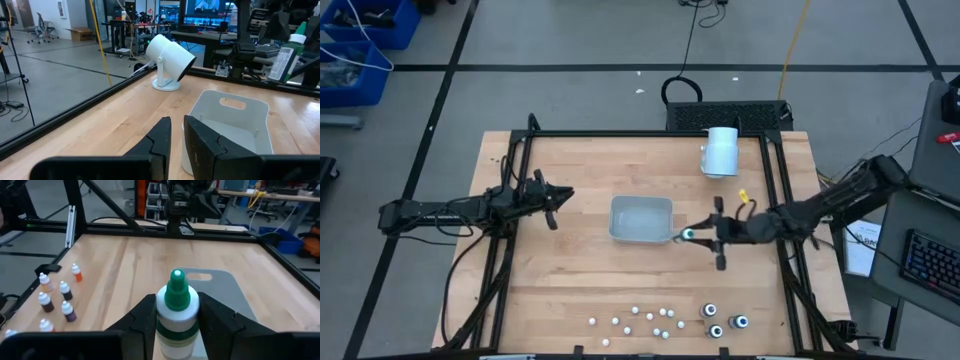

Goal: Pick & Place food coloring
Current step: Put the big green food coloring bottle into the gray bin

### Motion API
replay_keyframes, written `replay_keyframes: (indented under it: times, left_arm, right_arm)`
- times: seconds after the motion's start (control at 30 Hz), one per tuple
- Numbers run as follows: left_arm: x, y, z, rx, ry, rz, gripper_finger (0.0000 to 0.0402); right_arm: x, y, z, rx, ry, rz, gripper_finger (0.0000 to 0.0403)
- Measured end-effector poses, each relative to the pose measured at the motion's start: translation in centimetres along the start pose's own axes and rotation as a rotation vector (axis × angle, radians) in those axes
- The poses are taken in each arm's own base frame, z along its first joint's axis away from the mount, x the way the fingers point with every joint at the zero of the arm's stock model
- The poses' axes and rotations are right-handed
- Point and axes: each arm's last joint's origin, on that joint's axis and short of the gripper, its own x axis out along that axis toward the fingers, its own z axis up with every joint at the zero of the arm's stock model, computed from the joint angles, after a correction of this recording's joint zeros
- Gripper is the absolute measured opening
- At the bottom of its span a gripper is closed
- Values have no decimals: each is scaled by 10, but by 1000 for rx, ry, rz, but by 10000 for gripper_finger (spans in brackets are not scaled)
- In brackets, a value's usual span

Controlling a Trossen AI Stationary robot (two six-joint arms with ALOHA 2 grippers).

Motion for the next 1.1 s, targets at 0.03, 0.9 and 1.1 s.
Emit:
replay_keyframes:
  times: [0.03, 0.9, 1.1]
  left_arm:
    - [0, 0, 0, 0, -1, 0, 58]
    - [0, 0, 1, -2, -6, -9, 58]
    - [0, 0, 0, -1, -4, -9, 58]
  right_arm:
    - [6, -2, 3, 2, 2, 4, 110]
    - [152, -66, 32, 4, 11, -32, 110]
    - [170, -80, 13, 30, 25, -45, 112]
